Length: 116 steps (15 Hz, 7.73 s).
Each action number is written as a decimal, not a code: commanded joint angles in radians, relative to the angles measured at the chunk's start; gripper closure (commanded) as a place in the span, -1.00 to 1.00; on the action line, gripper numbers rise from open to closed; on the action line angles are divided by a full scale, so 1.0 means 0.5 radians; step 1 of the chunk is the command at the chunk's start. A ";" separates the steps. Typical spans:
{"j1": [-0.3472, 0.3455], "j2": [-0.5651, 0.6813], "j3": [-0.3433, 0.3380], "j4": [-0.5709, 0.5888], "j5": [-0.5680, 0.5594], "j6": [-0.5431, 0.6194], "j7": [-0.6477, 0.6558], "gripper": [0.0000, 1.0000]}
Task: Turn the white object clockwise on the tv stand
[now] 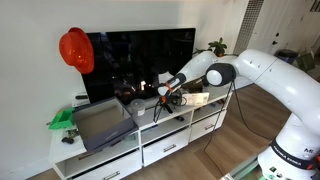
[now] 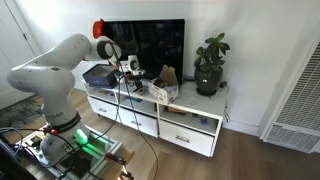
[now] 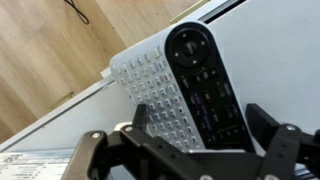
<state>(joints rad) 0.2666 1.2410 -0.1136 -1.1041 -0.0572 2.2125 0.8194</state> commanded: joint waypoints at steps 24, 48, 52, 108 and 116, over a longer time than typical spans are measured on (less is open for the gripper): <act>0.031 -0.453 0.074 -0.489 -0.077 0.113 -0.505 -1.00; -0.356 -0.633 0.377 -1.035 -0.492 0.228 -2.705 -1.00; -0.213 -0.610 0.250 -1.000 -0.588 0.108 -2.393 -1.00; 0.072 0.052 0.030 0.034 0.335 0.249 0.659 -1.00; 0.136 0.118 -0.072 0.131 0.265 0.291 1.479 -1.00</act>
<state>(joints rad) 0.3103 1.2643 -0.1163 -1.0951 0.0882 2.3663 1.4175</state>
